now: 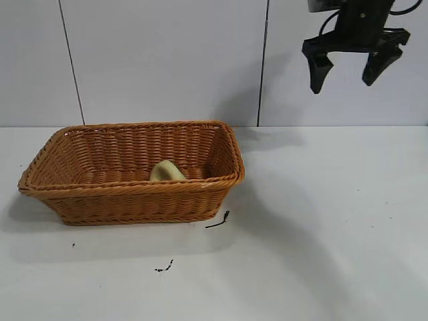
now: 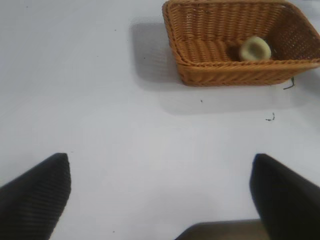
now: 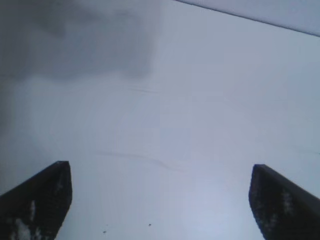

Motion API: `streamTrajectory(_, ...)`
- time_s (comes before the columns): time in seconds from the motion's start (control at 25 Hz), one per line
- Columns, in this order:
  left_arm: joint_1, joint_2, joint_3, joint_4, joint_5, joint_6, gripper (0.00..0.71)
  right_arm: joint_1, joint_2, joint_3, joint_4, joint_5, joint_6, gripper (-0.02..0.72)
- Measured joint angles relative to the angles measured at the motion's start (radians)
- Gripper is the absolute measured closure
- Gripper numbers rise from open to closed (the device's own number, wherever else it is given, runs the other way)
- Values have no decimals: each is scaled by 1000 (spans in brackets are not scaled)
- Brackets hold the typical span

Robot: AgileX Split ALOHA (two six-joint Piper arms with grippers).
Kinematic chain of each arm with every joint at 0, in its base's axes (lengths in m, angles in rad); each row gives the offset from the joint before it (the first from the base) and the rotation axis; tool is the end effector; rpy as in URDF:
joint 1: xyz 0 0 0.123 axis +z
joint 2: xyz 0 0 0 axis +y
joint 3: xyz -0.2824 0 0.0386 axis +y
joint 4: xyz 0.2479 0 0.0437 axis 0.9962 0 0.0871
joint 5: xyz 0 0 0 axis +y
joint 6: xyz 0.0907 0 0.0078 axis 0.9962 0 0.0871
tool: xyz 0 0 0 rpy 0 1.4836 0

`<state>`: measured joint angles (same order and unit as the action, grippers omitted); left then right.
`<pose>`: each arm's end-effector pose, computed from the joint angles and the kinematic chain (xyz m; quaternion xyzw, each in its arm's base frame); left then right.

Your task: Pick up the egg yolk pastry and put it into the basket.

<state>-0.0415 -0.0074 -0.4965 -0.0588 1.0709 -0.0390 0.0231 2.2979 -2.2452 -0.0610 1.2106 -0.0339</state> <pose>-0.0063 -0.0044 0.2755 0.0024 0.8545 -0.0502 0.5170 0.5013 0.0064 0.2550 -0.0329 0.9796 -0.0311 0.1958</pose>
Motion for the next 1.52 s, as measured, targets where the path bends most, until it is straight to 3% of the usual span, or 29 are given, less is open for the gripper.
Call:
streamTrajectory(0.32, 0, 0, 0, 0, 0, 0, 15, -1, -192, 166, 4, -1, 1, 36)
streamTrajectory(0.88, 0, 0, 0, 0, 0, 0, 15, -1, -870, 1004, 5, 1, 4, 36)
streamTrajectory(1.2, 0, 0, 0, 0, 0, 0, 15, -1, -1271, 1357, 17, 5, 4, 36)
streamTrajectory(1.52, 0, 0, 0, 0, 0, 0, 15, -1, -1680, 1644, 20, -120, -7, 36)
